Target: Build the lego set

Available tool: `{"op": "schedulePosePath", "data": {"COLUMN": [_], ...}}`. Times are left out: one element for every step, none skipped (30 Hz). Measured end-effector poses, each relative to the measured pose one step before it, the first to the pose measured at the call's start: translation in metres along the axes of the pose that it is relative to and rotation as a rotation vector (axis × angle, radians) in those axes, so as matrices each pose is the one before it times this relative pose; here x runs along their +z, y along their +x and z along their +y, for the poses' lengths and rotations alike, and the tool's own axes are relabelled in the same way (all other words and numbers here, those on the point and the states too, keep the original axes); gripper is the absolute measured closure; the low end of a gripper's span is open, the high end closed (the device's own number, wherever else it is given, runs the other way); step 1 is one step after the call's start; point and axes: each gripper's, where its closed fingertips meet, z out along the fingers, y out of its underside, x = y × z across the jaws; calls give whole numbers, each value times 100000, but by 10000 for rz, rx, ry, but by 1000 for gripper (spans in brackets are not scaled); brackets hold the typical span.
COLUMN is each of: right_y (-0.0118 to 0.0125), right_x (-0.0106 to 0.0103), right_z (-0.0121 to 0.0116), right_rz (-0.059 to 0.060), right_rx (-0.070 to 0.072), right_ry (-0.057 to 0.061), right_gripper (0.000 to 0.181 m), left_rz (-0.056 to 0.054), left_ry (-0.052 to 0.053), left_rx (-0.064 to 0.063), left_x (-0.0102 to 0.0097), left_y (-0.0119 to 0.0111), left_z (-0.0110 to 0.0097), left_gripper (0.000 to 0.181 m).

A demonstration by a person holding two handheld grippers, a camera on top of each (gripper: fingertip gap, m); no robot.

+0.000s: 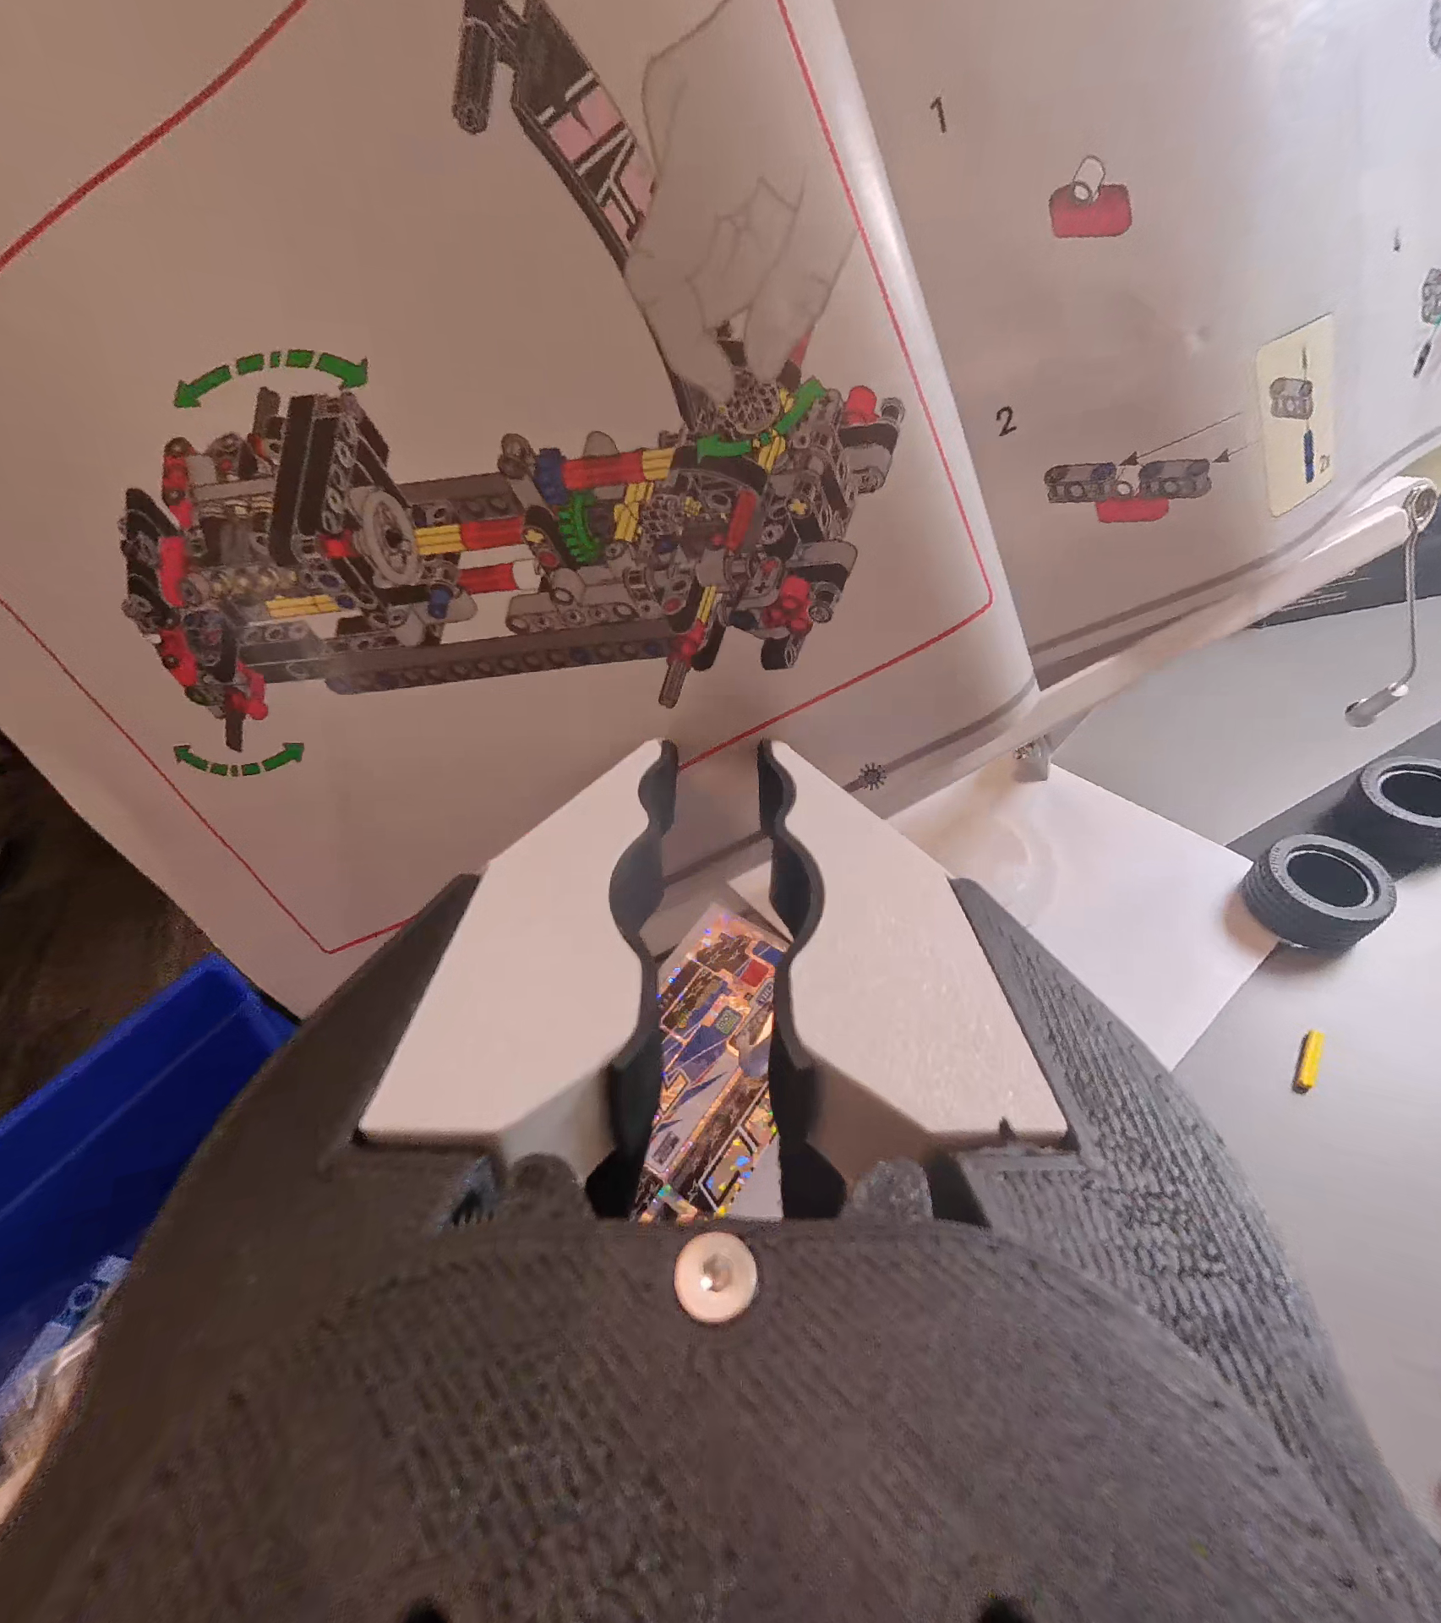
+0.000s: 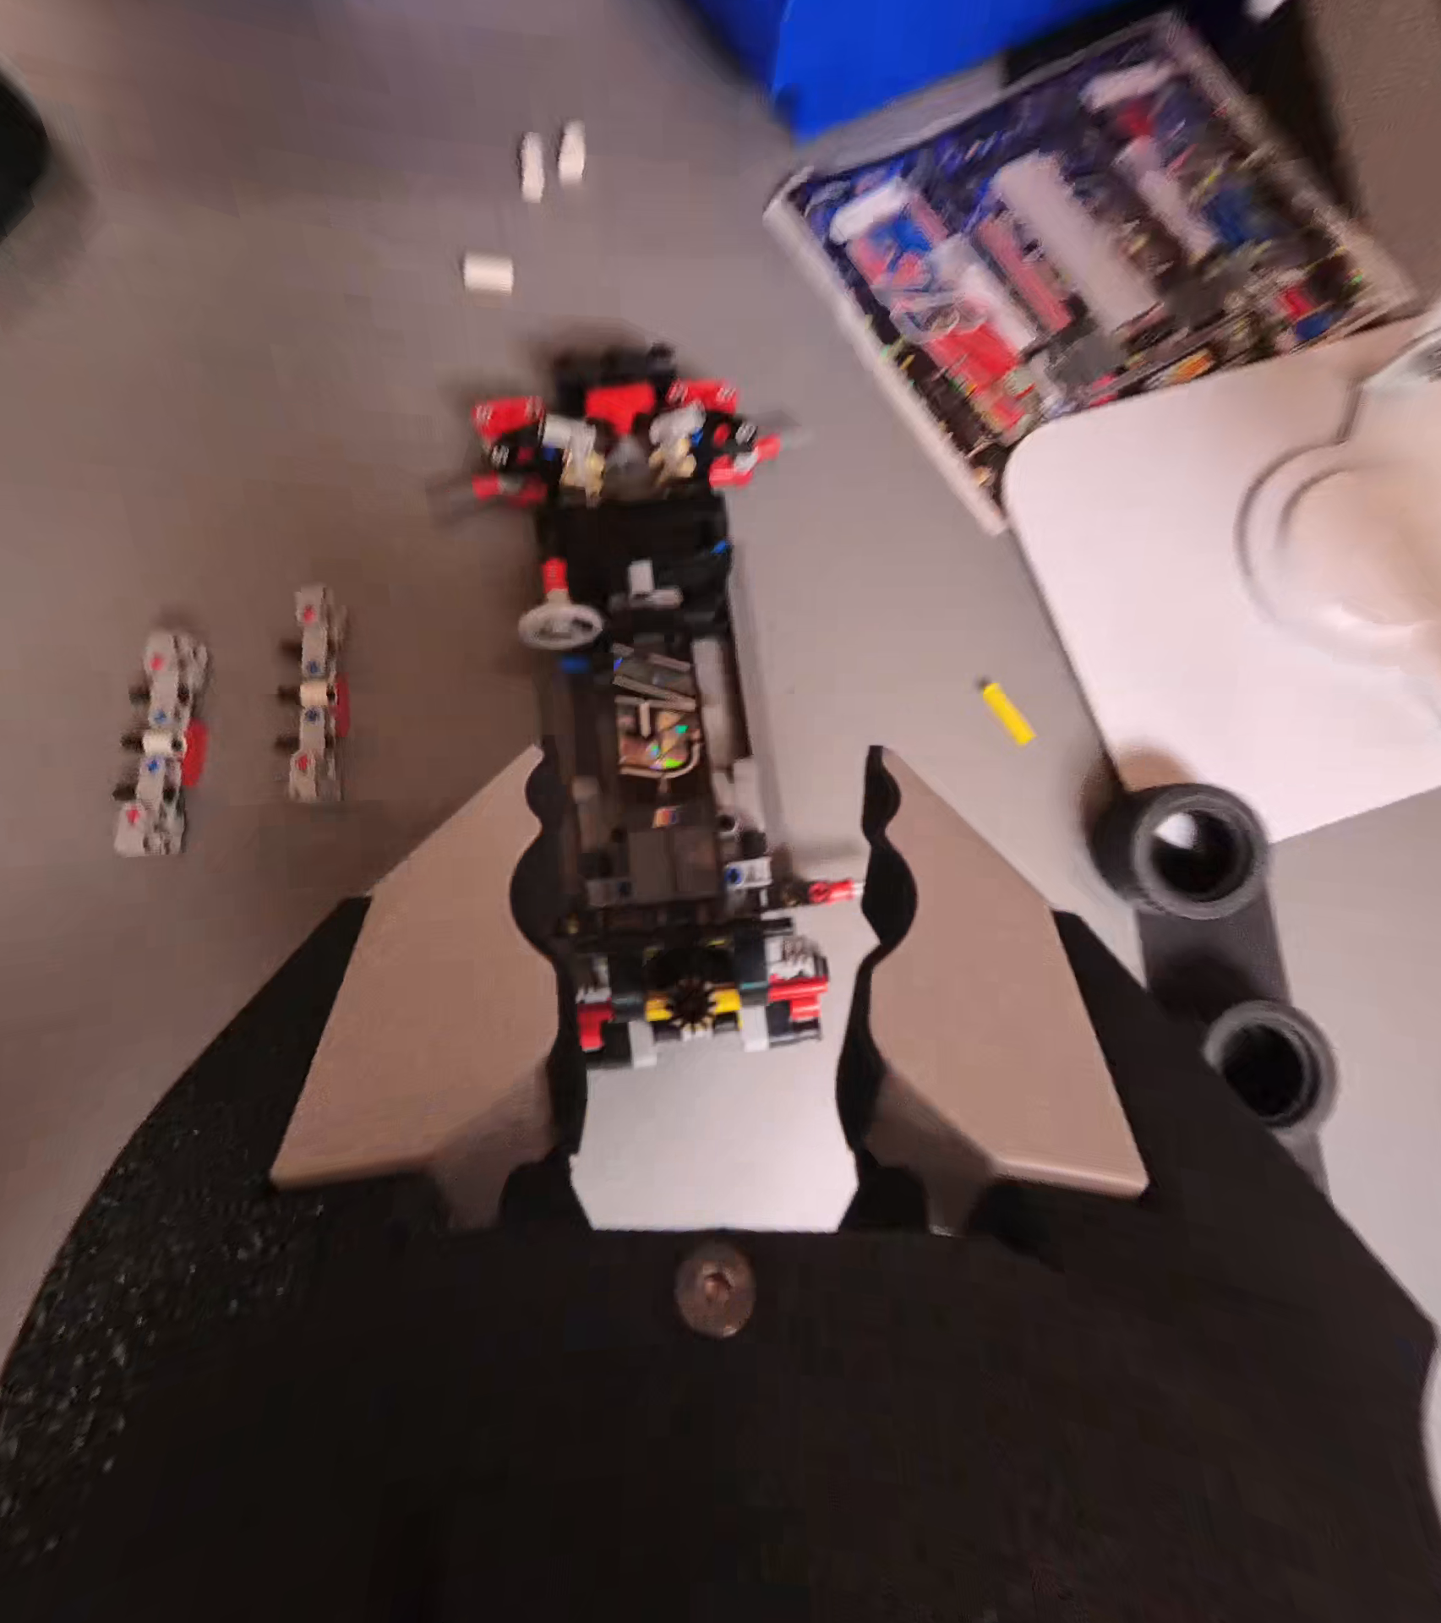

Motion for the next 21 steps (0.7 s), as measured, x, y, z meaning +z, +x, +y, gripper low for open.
{"op": "schedulePosePath", "data": {"right_y": [-725,-552,-79,4,-90,-67,-123,-82,83,162,212,255,259,243,332,421,498,598,592,565,498], "right_x": [848,967,973,880,717,524,363,219,-23,-52,-86,-117,-110,-135,-136,-159,-168,-186,-163,-178,-263], "right_z": [1070,879,547,320,135,-34,49,95,3,248,327,281,371,429,471,510,570,584,572,473,195], "right_rz": [-73,-5,203,170,35,-26,-99,-122,-78,-29,5,26,21,-20,5,29,42,77,70,103,124], "right_rx": [-343,-360,-316,-287,-200,-124,-76,7,116,54,39,47,49,95,112,111,124,136,159,162,166], "right_ry": [-664,-653,-529,-399,-276,-133,-145,-133,-40,-151,-131,-30,-37,-34,-38,-48,-68,-64,-58,-23,102], "right_gripper": [108,103,103,103,105,112,117,117,120,121,121,120,120,120,120,120,120,119,119,118,116], "left_rz": [13,-15,-46,-70,-60,-29,6,35,48,51,44,29,9,-10,-16,-11,-2,3,-10,-27,-18], "left_ry": [19,23,32,37,41,35,1,-39,-46,-31,-20,-5,8,16,27,32,25,15,7,-2,-11], "left_rx": [38,-16,-48,-38,3,38,45,36,22,8,1,-7,-11,-1,11,10,6,9,18,29,37], "left_x": [87,67,22,-12,-36,-70,-65,-29,-24,3,9,8,18,27,12,7,-3,-12,-26,-22,-21], "left_y": [-88,-28,-2,10,19,15,11,-18,-31,-44,-36,-13,7,8,6,-1,3,-5,-26,-66,-77], "left_z": [-17,1,12,13,19,19,38,76,72,43,36,18,10,10,9,-4,10,7,-1,-1,15], "left_gripper": [165,165,165,165,165,165,165,165,165,165,165,165,165,165,165,165,164,165,164,164,164]}}
